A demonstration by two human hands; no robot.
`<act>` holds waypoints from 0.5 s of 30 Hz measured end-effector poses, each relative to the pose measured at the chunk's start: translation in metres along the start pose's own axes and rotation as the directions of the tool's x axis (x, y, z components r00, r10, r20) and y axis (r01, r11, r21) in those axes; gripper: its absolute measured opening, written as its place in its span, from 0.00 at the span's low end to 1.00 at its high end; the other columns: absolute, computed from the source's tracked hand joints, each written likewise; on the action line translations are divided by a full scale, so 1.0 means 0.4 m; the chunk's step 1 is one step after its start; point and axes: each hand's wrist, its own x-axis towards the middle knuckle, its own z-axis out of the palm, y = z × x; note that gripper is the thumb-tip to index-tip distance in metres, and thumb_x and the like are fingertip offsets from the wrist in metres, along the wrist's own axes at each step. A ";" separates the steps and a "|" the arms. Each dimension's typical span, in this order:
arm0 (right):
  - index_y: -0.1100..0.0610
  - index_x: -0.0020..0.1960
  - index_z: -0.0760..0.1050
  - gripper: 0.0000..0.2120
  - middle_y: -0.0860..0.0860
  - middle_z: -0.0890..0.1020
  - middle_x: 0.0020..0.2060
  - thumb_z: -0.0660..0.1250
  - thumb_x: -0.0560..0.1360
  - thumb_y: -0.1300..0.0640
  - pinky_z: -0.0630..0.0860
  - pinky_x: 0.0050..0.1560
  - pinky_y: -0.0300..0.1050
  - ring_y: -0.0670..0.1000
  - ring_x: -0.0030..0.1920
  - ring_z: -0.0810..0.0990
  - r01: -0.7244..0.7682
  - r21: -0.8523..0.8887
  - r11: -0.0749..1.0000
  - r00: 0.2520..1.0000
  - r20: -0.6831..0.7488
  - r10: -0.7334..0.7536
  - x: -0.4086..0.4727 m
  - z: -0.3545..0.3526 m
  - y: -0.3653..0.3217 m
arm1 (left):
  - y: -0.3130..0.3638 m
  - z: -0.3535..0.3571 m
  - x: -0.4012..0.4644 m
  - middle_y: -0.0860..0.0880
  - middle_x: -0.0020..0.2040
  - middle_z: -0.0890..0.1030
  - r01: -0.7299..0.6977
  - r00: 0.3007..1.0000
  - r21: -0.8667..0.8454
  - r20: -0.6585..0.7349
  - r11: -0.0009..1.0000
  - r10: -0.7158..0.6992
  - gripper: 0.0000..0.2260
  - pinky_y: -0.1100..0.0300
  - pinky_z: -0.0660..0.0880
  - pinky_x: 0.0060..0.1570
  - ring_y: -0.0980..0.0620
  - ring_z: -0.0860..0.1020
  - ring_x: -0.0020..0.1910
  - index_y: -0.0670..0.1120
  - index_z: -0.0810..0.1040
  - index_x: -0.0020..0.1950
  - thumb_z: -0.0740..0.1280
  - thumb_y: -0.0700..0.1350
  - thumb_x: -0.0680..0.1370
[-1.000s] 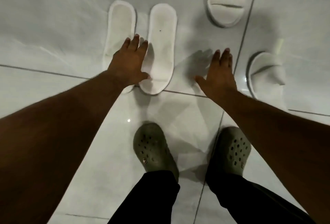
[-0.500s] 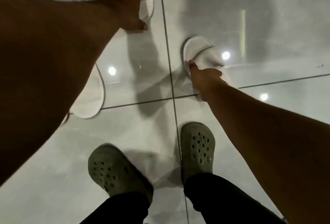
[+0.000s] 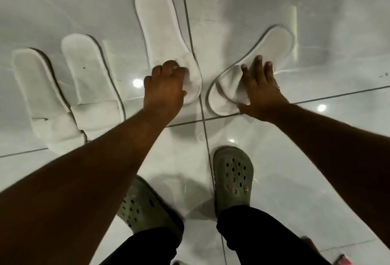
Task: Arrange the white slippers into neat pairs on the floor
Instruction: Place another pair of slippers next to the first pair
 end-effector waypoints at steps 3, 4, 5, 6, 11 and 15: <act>0.52 0.78 0.40 0.54 0.62 0.36 0.77 0.74 0.67 0.47 0.50 0.74 0.70 0.69 0.75 0.36 0.078 -0.035 0.996 0.996 0.032 -0.077 0.001 -0.021 0.014 | -0.026 -0.013 0.030 0.39 0.78 0.54 0.108 0.994 0.017 -0.012 0.994 -0.108 0.46 0.35 0.65 0.63 0.34 0.57 0.75 0.51 0.55 0.76 0.77 0.53 0.65; 0.51 0.78 0.39 0.54 0.60 0.35 0.77 0.74 0.67 0.48 0.49 0.74 0.68 0.68 0.75 0.35 0.084 -0.029 0.996 0.996 0.039 -0.083 0.006 -0.024 0.007 | -0.034 -0.018 0.047 0.40 0.79 0.47 0.129 0.990 0.015 0.047 0.992 -0.129 0.50 0.32 0.61 0.66 0.34 0.51 0.77 0.52 0.50 0.77 0.77 0.55 0.64; 0.51 0.77 0.38 0.54 0.58 0.34 0.77 0.74 0.68 0.51 0.48 0.75 0.66 0.67 0.75 0.34 0.102 -0.034 0.994 0.994 0.040 -0.100 0.014 -0.027 -0.002 | -0.041 -0.021 0.063 0.40 0.80 0.42 0.121 0.986 0.021 0.113 0.992 -0.122 0.53 0.32 0.58 0.68 0.35 0.46 0.78 0.52 0.46 0.78 0.77 0.56 0.64; 0.50 0.77 0.38 0.53 0.56 0.33 0.77 0.74 0.68 0.54 0.47 0.75 0.65 0.66 0.75 0.33 0.134 -0.049 0.990 0.991 0.037 -0.132 0.023 -0.031 -0.012 | -0.046 -0.023 0.076 0.41 0.79 0.39 0.091 0.980 0.027 0.175 0.995 -0.095 0.54 0.32 0.55 0.69 0.36 0.43 0.78 0.52 0.44 0.78 0.77 0.56 0.65; 0.49 0.78 0.42 0.47 0.55 0.38 0.78 0.65 0.69 0.68 0.49 0.75 0.63 0.64 0.77 0.37 0.324 -0.183 0.928 0.944 0.001 -0.330 0.051 -0.053 -0.008 | -0.036 0.005 0.058 0.41 0.79 0.37 -0.035 0.967 0.011 0.251 0.999 0.031 0.53 0.41 0.53 0.75 0.37 0.40 0.78 0.51 0.43 0.79 0.78 0.52 0.66; 0.49 0.78 0.42 0.45 0.55 0.39 0.78 0.62 0.71 0.71 0.52 0.75 0.63 0.63 0.77 0.38 0.373 -0.221 0.901 0.925 0.013 -0.380 0.041 -0.049 0.018 | 0.012 0.044 0.007 0.42 0.79 0.37 0.015 0.974 -0.058 0.228 0.998 -0.002 0.52 0.47 0.54 0.75 0.38 0.40 0.78 0.51 0.42 0.78 0.76 0.51 0.68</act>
